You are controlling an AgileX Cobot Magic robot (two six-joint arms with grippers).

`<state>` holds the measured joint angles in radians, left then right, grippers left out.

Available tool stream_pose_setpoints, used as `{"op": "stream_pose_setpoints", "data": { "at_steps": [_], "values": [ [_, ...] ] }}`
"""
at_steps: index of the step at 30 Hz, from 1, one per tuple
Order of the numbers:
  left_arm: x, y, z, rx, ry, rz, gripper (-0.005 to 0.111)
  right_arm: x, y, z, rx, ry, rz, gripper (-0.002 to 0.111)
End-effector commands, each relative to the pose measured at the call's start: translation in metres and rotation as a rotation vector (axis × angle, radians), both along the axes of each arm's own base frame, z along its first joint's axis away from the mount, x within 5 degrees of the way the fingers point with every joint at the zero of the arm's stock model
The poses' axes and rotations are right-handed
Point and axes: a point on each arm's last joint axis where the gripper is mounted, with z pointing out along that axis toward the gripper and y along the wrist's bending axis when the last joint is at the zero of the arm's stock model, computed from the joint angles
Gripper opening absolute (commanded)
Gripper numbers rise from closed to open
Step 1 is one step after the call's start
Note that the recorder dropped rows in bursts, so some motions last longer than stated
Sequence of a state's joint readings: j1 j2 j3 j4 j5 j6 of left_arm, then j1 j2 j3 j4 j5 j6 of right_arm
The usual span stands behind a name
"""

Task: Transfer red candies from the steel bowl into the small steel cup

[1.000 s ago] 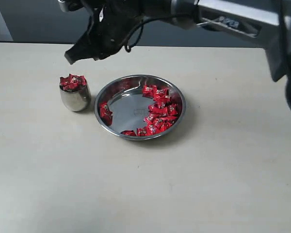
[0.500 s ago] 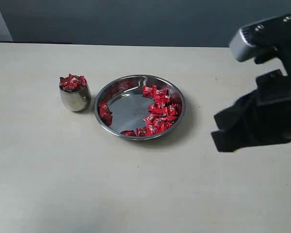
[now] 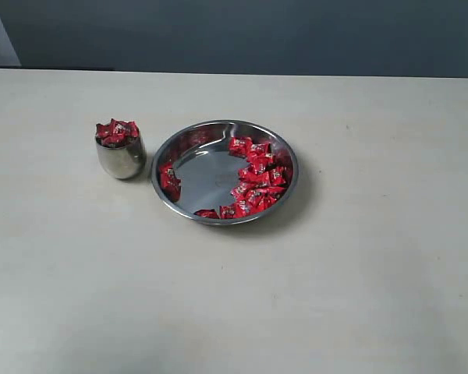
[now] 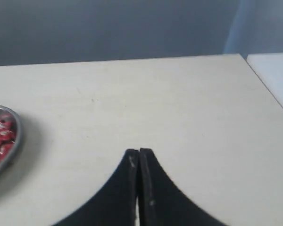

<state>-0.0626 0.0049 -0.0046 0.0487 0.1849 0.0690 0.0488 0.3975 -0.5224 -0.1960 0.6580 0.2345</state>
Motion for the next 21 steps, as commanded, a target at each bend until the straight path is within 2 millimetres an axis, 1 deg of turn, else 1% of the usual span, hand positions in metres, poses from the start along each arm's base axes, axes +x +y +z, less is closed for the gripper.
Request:
{"op": "stream_pose_setpoints", "data": {
  "at_steps": [1,2,6,10,12,13,21],
  "values": [
    [0.0,0.0,-0.001,-0.008,-0.006,0.0,0.002,-0.005,-0.002,-0.049,0.026,-0.003,-0.043,-0.001],
    [0.0,0.0,-0.001,-0.008,-0.006,0.0,0.002,-0.005,-0.001,-0.06,0.031,-0.001,-0.037,-0.001],
    [0.0,0.0,-0.001,-0.008,-0.004,0.0,0.002,-0.005,0.002,-0.094,0.051,-0.07,-0.007,-0.001],
    [0.0,0.0,-0.001,-0.008,-0.004,0.0,0.002,-0.014,0.003,-0.117,0.05,-0.18,0.002,-0.001],
    [0.0,0.0,-0.001,-0.008,-0.004,0.0,0.002,-0.021,0.002,-0.116,0.046,-0.233,-0.001,-0.001],
    [0.0,0.0,-0.001,-0.008,-0.004,0.0,0.002,-0.023,0.002,-0.119,0.045,-0.214,-0.008,-0.001],
    [0.0,0.0,-0.001,-0.008,-0.004,0.0,0.002,-0.023,0.0,-0.118,-0.028,-0.214,-0.001,-0.001]
  ]
}}
